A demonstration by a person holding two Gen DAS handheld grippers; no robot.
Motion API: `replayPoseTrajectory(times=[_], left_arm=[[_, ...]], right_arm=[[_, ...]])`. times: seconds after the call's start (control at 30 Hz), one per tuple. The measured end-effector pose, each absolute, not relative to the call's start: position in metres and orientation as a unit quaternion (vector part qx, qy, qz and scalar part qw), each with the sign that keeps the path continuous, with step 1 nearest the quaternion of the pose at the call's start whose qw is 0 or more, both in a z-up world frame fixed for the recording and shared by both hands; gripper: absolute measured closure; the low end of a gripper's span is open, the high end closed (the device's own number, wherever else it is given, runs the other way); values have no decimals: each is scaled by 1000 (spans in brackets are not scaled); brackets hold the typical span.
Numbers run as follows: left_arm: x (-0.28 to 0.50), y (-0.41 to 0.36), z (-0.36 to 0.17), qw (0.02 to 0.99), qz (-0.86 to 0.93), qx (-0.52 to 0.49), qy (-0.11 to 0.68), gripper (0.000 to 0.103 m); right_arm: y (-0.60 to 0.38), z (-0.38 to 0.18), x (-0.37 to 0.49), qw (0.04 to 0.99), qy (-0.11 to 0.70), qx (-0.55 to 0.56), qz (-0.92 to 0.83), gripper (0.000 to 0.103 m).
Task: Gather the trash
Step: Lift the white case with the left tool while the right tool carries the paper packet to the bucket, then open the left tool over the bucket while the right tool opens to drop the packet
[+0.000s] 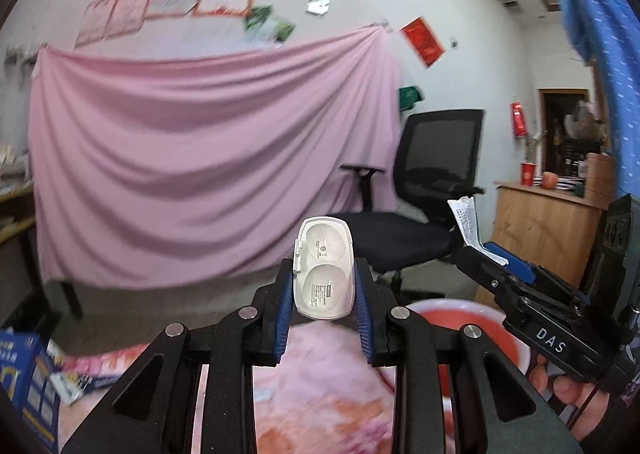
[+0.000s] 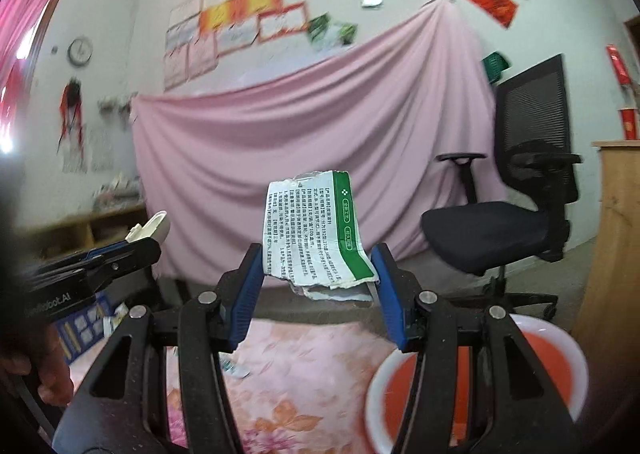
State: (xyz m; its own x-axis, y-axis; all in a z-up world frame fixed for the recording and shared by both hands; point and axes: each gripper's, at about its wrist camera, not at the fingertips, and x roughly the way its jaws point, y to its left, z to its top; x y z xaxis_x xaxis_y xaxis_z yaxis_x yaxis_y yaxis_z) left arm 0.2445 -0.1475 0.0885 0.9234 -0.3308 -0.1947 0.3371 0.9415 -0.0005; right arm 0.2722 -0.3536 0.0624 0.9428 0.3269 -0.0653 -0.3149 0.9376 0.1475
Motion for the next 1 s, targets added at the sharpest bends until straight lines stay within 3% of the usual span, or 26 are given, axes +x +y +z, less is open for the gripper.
replayPoseTrajectory(times=[0.23, 0.5, 1.0], left_arm=[[249, -212, 84, 969, -228, 54, 78, 79], [257, -274, 69, 954, -271, 63, 107, 79], [325, -319, 8, 907, -285, 44, 307, 79]], right_arm=[[-400, 67, 260, 990, 25, 91, 108, 27], [-455, 51, 257, 989, 67, 119, 48, 28], [-500, -8, 307, 957, 216, 195, 13, 28]])
